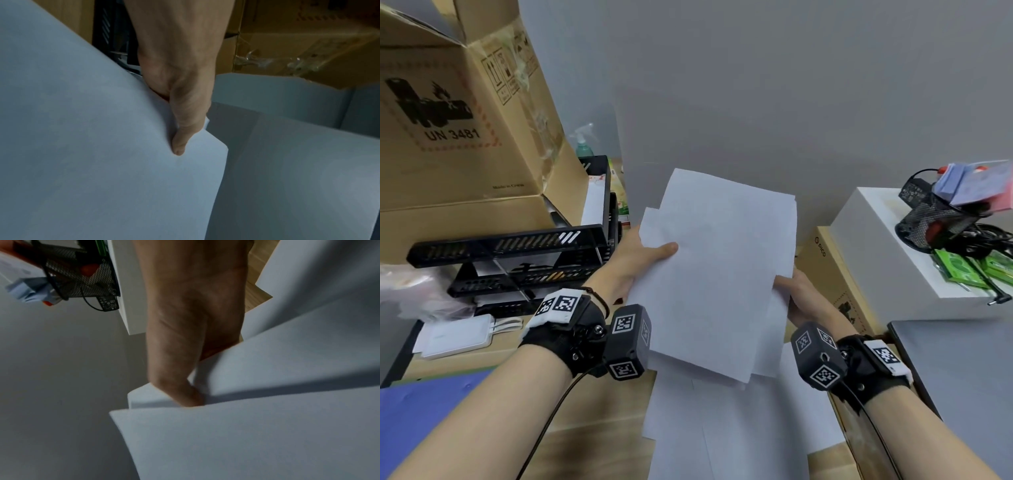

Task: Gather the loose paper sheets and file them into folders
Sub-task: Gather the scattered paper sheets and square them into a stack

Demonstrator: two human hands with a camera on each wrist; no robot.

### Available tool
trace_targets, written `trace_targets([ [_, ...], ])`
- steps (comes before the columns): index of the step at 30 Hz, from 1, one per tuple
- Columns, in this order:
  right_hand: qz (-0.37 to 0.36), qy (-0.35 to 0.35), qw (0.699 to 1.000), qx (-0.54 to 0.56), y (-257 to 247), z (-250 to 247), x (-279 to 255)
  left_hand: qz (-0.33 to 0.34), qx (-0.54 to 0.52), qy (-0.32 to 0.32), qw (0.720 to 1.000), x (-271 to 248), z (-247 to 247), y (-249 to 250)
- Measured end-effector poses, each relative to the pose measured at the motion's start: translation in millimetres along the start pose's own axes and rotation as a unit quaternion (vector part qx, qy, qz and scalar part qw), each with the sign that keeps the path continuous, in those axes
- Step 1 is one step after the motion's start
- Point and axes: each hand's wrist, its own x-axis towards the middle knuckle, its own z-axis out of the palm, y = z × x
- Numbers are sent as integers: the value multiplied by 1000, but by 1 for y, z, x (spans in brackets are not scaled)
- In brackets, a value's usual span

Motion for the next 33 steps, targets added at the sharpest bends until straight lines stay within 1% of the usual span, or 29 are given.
trace_targets([
  [2, 11, 26, 999, 37, 2, 0, -1, -3, -22, 13, 1000, -3, 1, 3],
  [5, 15, 52, 995, 79, 8, -7, 1, 9, -82, 61, 995, -2, -9, 1],
  [6, 7, 64, 996, 65, 11, -10, 2, 13, -104, 77, 991, -1, -15, -1],
  [8, 0, 85, 996, 1, 14, -15, 3, 13, -144, 94, 985, 0, -27, -5],
  [11, 22, 122, 988, -89, 22, -24, 4, 9, -199, 103, 975, -3, -39, -6],
  [13, 36, 157, 979, -122, 34, -29, 7, 11, -230, 106, 967, -4, -45, -7],
  [15, 61, 192, 974, -105, 47, -32, 7, 15, -244, 89, 965, -5, -47, -6],
  [17, 85, 206, 972, -73, 57, -34, 10, 15, -250, 71, 966, -6, -46, -5],
  [19, 91, 189, 975, -69, 58, -31, 11, 10, -254, 65, 965, -8, -44, -4],
  [21, 89, 169, 978, -85, 49, -24, 13, -2, -266, 46, 963, -9, -41, -5],
  [22, 80, 159, 981, -74, 44, -21, 15, -10, -273, 29, 962, -10, -38, -6],
  [24, 61, 139, 988, -10, 26, -12, 16, -33, -287, -1, 957, -15, -32, -5],
  [26, 11, 83, 994, 75, 2, -1, 16, -42, -288, -15, 957, -17, -24, -5],
  [27, -20, 35, 992, 123, -11, 4, 13, -42, -283, -20, 958, -18, -20, -5],
  [30, -75, -75, 971, 213, -43, 19, 10, -46, -282, -20, 958, -17, -9, -3],
  [31, -82, -95, 965, 228, -50, 22, 9, -48, -287, -17, 956, -16, -6, 0],
  [33, -105, -113, 957, 244, -60, 29, 4, -49, -299, -16, 953, -15, -3, 6],
])
